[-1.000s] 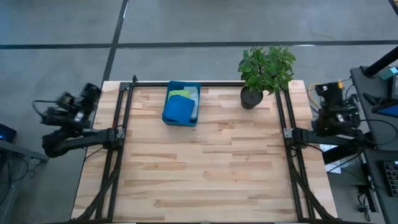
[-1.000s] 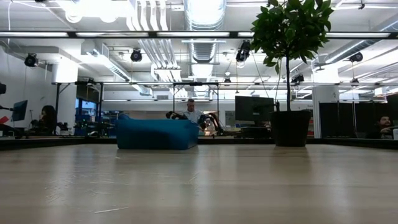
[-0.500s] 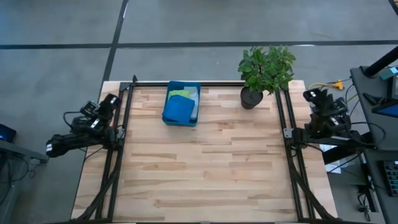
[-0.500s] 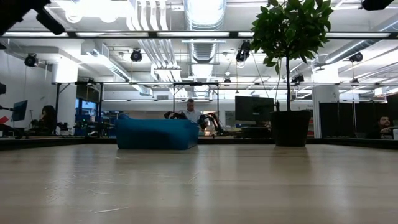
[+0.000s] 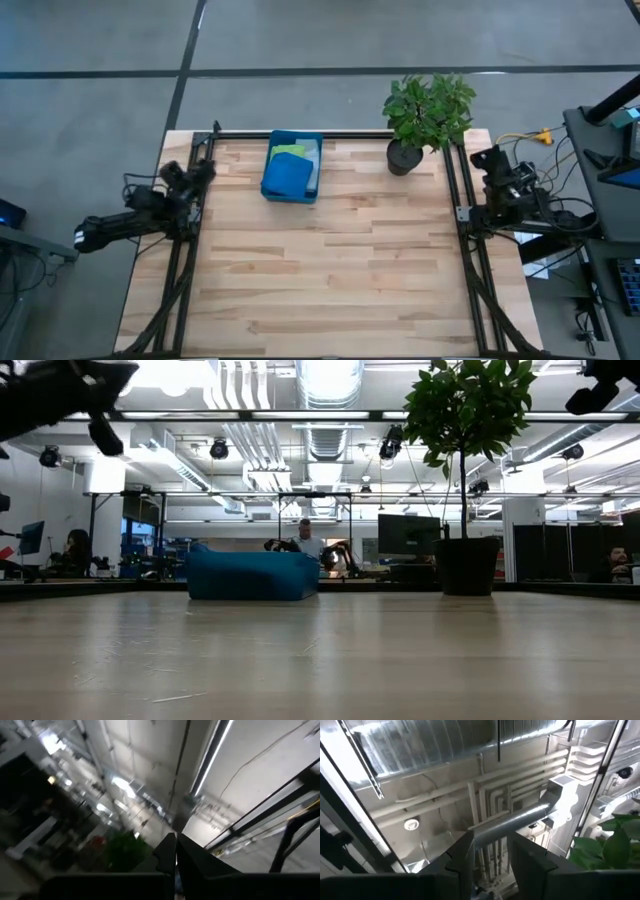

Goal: Fold microfiber towels
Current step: Return to Home Position

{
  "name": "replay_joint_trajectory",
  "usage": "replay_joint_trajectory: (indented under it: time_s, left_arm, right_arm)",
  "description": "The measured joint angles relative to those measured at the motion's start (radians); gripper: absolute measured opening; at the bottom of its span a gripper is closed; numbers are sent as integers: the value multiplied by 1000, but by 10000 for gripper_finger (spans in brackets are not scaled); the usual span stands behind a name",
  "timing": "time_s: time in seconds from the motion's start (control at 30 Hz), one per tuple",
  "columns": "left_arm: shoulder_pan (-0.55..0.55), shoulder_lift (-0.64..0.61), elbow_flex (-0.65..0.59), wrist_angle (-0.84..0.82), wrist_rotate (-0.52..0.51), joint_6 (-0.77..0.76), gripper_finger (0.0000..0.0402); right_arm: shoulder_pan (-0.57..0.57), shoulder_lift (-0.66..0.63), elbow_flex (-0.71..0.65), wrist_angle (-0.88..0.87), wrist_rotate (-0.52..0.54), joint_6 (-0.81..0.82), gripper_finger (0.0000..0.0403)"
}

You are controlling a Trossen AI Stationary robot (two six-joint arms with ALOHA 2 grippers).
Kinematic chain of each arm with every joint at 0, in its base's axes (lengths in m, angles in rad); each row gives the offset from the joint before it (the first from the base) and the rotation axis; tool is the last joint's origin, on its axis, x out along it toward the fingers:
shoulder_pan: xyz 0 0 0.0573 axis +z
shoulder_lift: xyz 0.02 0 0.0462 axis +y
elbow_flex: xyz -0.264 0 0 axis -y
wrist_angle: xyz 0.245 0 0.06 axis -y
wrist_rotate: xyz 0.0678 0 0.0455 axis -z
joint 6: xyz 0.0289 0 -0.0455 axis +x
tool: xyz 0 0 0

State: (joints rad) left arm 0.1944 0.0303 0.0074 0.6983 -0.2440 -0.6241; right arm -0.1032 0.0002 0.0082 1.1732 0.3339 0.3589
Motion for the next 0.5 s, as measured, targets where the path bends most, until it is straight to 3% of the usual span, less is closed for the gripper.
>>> replay_joint_trajectory:
  time_s: [0.17,0.33,0.5]
  left_arm:
    - [0,-1,0,-227,12,-104,0]
    - [0,-1,-1,-467,125,-171,0]
    - [0,0,-1,-659,212,-208,0]
  right_arm:
    - [0,0,0,-164,-106,60,104]
    - [0,0,0,-504,-263,226,97]
    - [0,0,0,-832,-342,382,87]
